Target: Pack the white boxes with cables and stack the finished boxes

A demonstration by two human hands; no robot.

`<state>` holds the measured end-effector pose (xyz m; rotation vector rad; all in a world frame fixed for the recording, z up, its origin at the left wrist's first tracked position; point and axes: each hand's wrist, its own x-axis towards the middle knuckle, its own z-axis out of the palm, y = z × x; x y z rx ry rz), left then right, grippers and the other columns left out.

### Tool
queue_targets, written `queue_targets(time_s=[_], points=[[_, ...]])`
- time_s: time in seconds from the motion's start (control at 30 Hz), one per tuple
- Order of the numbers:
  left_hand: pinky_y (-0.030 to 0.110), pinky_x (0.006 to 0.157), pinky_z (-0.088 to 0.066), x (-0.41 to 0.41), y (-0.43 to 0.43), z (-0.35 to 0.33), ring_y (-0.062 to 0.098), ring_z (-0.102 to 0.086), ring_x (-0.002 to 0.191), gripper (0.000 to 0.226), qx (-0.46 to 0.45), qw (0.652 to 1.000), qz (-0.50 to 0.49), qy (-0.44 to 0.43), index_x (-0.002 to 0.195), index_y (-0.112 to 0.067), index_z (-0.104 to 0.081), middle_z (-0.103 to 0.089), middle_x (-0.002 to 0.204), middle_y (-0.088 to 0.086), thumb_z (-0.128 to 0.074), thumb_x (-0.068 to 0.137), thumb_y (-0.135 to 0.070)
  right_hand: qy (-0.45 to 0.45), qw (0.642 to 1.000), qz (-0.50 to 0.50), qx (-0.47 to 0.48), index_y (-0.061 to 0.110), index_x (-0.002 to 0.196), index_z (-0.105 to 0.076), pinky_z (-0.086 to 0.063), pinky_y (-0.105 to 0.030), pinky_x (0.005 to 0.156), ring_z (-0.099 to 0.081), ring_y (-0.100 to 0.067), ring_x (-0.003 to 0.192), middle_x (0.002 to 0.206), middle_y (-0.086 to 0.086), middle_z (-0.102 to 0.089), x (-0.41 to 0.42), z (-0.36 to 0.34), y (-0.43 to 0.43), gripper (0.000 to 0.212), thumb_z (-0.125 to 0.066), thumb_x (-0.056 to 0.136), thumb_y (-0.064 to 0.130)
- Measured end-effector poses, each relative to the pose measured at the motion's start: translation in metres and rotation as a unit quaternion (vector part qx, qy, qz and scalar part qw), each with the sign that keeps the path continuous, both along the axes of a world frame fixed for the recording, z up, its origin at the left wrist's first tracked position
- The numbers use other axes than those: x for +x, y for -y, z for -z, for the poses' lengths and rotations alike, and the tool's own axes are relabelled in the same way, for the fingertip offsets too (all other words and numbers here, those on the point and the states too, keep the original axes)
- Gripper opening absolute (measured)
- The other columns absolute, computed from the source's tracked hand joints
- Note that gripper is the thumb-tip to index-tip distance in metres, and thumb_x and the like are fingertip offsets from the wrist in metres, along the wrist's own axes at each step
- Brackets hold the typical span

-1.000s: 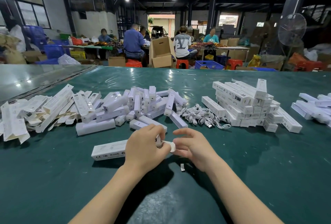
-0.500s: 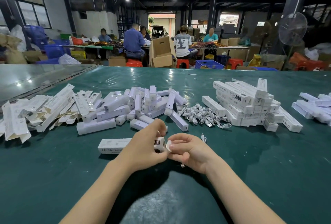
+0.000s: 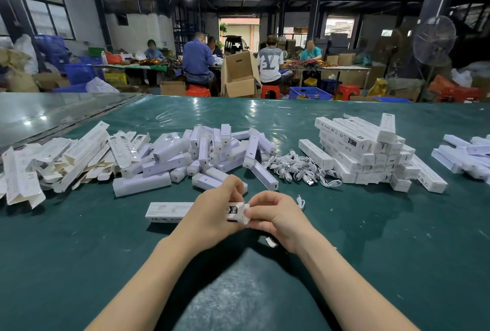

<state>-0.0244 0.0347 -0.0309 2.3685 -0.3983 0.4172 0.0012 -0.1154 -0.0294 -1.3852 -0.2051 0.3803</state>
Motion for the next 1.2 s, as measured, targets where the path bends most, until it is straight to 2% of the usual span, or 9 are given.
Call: queue_targets(time_s=[0.2, 0.3, 0.47, 0.6, 0.73, 0.83, 0.93, 1.03, 1.2], points=[[0.006, 0.060, -0.038, -0.002, 0.006, 0.000, -0.005, -0.054, 0.072, 0.054, -0.020, 0.999, -0.022, 0.030, 0.079, -0.041, -0.037, -0.058, 0.077, -0.019, -0.078, 0.063, -0.011, 0.000, 1.000, 0.020, 0.012, 0.009, 0.058, -0.047, -0.050, -0.021, 0.052, -0.057, -0.014, 0.054, 0.057, -0.001, -0.053, -0.001, -0.004, -0.005, 0.033, -0.052, 0.075, -0.019], [0.010, 0.062, -0.041, -0.003, 0.010, 0.003, -0.001, -0.057, 0.070, 0.055, -0.029, 0.998, -0.038, 0.051, 0.077, -0.041, -0.036, -0.060, 0.078, -0.019, -0.077, 0.064, -0.007, 0.010, 0.999, 0.035, 0.014, 0.011, 0.057, -0.040, -0.043, -0.024, 0.055, -0.050, -0.017, 0.055, 0.055, -0.002, -0.045, 0.001, -0.005, -0.005, 0.036, -0.049, 0.073, -0.020], [0.009, 0.062, -0.041, -0.003, 0.014, 0.000, 0.006, -0.057, 0.066, 0.055, -0.069, 0.991, -0.075, 0.082, 0.076, -0.036, -0.034, -0.061, 0.073, -0.017, -0.079, 0.064, -0.007, 0.135, 0.987, 0.077, -0.030, 0.014, 0.055, -0.049, -0.036, -0.015, 0.055, -0.043, -0.009, 0.053, 0.050, 0.005, -0.047, -0.007, -0.008, -0.012, 0.034, -0.057, 0.072, -0.014], [0.016, 0.061, -0.043, -0.001, 0.012, -0.007, 0.005, -0.060, 0.064, 0.056, -0.112, 0.973, -0.126, 0.158, 0.075, -0.034, -0.035, -0.059, 0.069, -0.019, -0.076, 0.062, 0.001, 0.259, 0.951, 0.164, -0.038, 0.019, 0.073, -0.066, -0.044, -0.012, 0.069, -0.057, 0.003, 0.065, 0.071, 0.008, -0.065, -0.023, -0.005, -0.028, 0.028, -0.057, 0.079, -0.008], [0.026, 0.063, -0.046, -0.002, -0.005, -0.011, 0.017, -0.061, 0.067, 0.057, -0.155, 0.951, -0.196, 0.183, 0.076, -0.036, -0.036, -0.059, 0.074, -0.016, -0.068, 0.061, 0.008, 0.412, 0.899, 0.108, -0.105, 0.006, 0.105, -0.068, -0.033, -0.003, 0.093, -0.051, 0.009, 0.103, 0.106, 0.008, -0.064, -0.046, 0.007, -0.048, 0.039, -0.048, 0.072, -0.002], [0.030, 0.065, -0.049, -0.004, -0.007, -0.012, 0.015, -0.060, 0.066, 0.059, -0.168, 0.953, -0.171, 0.186, 0.079, -0.034, -0.037, -0.060, 0.075, -0.014, -0.075, 0.059, 0.007, 0.380, 0.917, 0.101, -0.068, 0.016, 0.114, -0.060, -0.039, -0.011, 0.095, -0.055, -0.002, 0.105, 0.112, 0.009, -0.060, -0.039, 0.006, -0.048, 0.041, -0.058, 0.078, -0.004], [0.009, 0.064, -0.042, -0.002, 0.010, -0.007, 0.007, -0.056, 0.069, 0.061, -0.124, 0.965, -0.110, 0.205, 0.087, -0.030, -0.037, -0.056, 0.079, -0.018, -0.078, 0.060, 0.006, 0.313, 0.923, 0.220, -0.028, 0.018, 0.095, -0.064, -0.044, -0.008, 0.076, -0.058, -0.009, 0.089, 0.099, 0.005, -0.061, -0.027, 0.004, -0.040, 0.027, -0.065, 0.079, -0.004], [0.001, 0.066, -0.038, -0.001, 0.017, -0.002, 0.002, -0.055, 0.077, 0.065, -0.099, 0.968, -0.080, 0.216, 0.088, -0.036, -0.034, -0.052, 0.083, -0.021, -0.076, 0.064, 0.007, 0.259, 0.932, 0.252, -0.022, 0.010, 0.084, -0.069, -0.047, -0.018, 0.079, -0.062, -0.015, 0.084, 0.086, -0.004, -0.068, -0.018, 0.008, -0.031, 0.013, -0.066, 0.079, -0.002], [0.004, 0.067, -0.046, -0.001, 0.021, 0.002, -0.004, -0.061, 0.078, 0.054, -0.131, 0.976, -0.044, 0.165, 0.086, -0.033, -0.039, -0.058, 0.084, -0.019, -0.065, 0.072, 0.012, 0.186, 0.951, 0.247, 0.019, 0.022, 0.067, -0.067, -0.049, -0.017, 0.073, -0.064, -0.005, 0.071, 0.073, 0.005, -0.069, -0.011, 0.011, -0.029, 0.033, -0.062, 0.078, -0.009]])
